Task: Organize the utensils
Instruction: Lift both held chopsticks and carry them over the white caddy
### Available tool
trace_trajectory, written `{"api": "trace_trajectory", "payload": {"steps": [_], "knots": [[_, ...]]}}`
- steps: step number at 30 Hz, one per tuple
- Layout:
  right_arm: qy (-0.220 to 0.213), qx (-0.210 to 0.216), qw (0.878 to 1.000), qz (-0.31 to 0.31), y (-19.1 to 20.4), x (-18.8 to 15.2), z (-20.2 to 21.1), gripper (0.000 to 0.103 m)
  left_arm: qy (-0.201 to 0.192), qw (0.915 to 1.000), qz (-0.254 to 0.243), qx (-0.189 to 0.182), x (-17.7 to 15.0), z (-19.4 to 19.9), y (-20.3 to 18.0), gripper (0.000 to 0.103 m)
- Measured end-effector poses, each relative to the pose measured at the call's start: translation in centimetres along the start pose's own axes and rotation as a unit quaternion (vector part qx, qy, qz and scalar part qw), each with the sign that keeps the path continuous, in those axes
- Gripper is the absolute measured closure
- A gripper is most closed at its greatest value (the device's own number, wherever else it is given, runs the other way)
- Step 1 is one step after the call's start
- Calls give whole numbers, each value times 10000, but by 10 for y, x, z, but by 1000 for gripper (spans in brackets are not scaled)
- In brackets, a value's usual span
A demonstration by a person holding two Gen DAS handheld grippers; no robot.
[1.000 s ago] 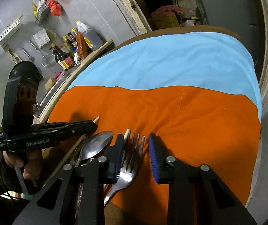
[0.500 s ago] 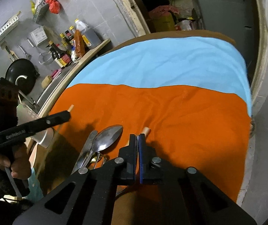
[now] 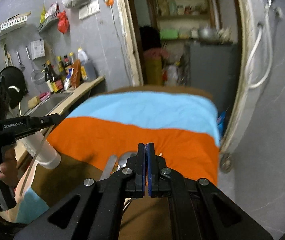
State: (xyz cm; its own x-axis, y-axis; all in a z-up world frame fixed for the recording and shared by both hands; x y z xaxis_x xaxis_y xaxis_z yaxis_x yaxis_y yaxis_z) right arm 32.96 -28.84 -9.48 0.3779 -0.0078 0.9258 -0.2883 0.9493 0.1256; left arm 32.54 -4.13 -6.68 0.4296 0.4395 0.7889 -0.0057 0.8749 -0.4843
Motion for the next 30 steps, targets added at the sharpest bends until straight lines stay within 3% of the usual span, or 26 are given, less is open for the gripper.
{"api": "trace_trajectory", "payload": {"steps": [8,12,30], "knots": [[-654,-545,9961,251,33,50,54,101,-233,9996,97,-86,34,39,24,98],[-929,-575,9934,339,54,72,68,101,-382,9990,185,-99,47,55,39,98],[-1953,413,9780,599,214,146,48,101,-1544,9857,317,590,137,106,154,98]]}}
Point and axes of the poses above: each gripper's, at about its wrist camera, not at the fingertips, and z roughly against the way its jaws point, y to its left, x to its top, the point moved 4 cm from there along -z, roughly the way its jaws point, and after that the axes turned 14 degrees about -y, right-handed, at the moved point
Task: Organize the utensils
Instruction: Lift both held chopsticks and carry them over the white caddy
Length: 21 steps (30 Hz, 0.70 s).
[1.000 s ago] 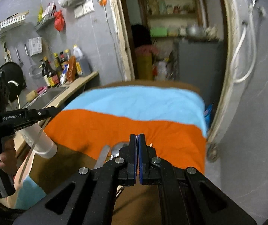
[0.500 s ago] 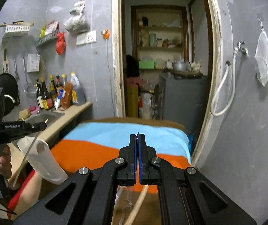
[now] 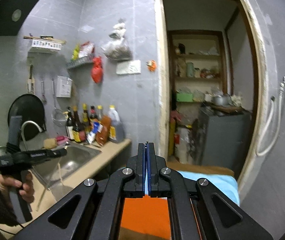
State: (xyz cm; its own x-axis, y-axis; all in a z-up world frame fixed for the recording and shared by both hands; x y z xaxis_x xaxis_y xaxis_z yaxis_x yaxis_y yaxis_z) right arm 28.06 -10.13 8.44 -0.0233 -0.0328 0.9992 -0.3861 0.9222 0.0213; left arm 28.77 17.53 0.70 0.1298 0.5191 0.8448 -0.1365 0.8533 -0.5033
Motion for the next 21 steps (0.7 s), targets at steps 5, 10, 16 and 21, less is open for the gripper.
{"api": "trace_trajectory", "payload": {"steps": [5,10,16,21], "knots": [[51,167,9997,171,34,-7,-20,101,-195,9998,-49,69,12,-15,19,98],[295,215,9987,352,55,-30,-38,101,-321,9994,-27,89,10,-31,32,98],[540,321,9970,457,67,-54,-44,101,-516,9985,-63,178,2,-45,37,98],[641,338,9965,428,68,-67,-45,101,-611,9976,-169,275,-7,-48,40,98]]}}
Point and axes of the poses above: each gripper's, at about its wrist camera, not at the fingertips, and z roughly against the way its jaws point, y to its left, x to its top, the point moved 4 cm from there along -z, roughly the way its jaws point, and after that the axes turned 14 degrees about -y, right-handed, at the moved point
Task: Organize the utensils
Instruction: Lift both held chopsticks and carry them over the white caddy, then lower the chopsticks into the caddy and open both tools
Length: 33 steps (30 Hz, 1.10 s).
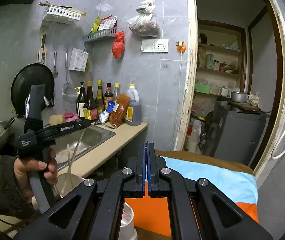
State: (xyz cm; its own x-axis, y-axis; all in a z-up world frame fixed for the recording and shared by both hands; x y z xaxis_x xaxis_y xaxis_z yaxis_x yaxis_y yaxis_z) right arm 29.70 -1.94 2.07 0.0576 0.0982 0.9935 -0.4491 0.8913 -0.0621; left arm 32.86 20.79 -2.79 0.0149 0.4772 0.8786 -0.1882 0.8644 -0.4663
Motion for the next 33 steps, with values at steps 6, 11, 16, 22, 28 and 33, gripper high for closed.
{"api": "trace_trajectory", "payload": {"steps": [6,11,16,22,28,33], "knots": [[113,19,9999,43,3,-11,-1,101,24,10000,-60,23,-5,2,2,98],[177,54,9998,49,3,-14,-3,101,34,9997,-245,36,-7,15,1,98],[295,43,9995,-109,0,-19,-4,101,185,9991,-378,40,-9,27,3,98],[476,327,9967,-566,-3,-31,-2,99,661,9963,-548,-57,-17,41,3,96],[490,390,9925,-1051,-12,-38,8,68,1010,9934,-464,-292,-24,61,0,72],[359,166,9920,-1202,-25,-39,24,61,810,9950,-490,-329,-21,83,-9,33]]}}
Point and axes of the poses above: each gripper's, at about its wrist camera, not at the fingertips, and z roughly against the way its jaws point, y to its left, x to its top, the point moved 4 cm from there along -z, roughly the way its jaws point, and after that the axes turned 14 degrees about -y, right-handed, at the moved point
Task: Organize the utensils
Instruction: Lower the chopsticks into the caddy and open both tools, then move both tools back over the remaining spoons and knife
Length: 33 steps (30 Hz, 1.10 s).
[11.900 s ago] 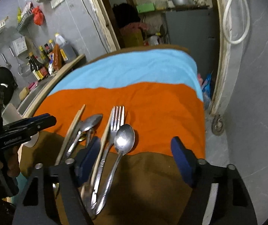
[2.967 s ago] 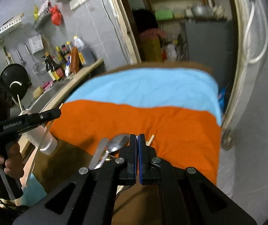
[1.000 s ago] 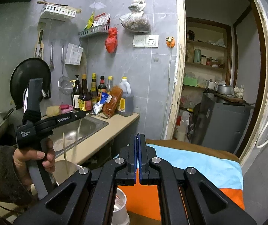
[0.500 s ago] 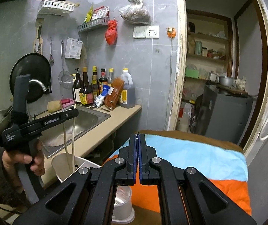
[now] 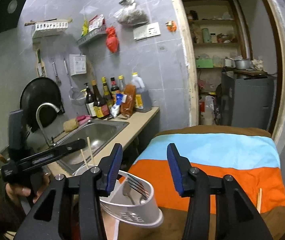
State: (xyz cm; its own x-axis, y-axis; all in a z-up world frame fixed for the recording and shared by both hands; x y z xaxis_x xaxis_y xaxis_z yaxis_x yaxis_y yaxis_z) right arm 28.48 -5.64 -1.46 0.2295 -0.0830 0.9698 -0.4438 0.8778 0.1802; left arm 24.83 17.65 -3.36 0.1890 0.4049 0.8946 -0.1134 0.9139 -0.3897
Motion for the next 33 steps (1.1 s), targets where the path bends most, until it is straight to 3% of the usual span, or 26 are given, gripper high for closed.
{"api": "trace_trajectory", "payload": {"steps": [2,4,7,11,13,20,33], "knots": [[-119,-141,9998,3,-6,3,8,57,-16,9999,-162,46,2,6,-9,24],[-331,-309,9990,36,-13,7,20,41,-124,9993,-346,103,4,12,-19,17],[-519,-510,9973,124,-23,17,34,32,-279,9981,-505,202,8,20,-34,4],[-682,-765,9945,221,-40,23,54,22,-426,9966,-629,313,8,25,-54,1],[-691,-930,9929,278,-50,23,64,12,-482,9956,-714,360,7,27,-65,1],[-699,-1416,9865,425,-89,25,95,6,-736,9905,-1091,388,-9,30,-111,1],[-457,-1935,9792,396,-178,11,127,6,-488,9862,-1578,-65,-67,14,-204,1]]}}
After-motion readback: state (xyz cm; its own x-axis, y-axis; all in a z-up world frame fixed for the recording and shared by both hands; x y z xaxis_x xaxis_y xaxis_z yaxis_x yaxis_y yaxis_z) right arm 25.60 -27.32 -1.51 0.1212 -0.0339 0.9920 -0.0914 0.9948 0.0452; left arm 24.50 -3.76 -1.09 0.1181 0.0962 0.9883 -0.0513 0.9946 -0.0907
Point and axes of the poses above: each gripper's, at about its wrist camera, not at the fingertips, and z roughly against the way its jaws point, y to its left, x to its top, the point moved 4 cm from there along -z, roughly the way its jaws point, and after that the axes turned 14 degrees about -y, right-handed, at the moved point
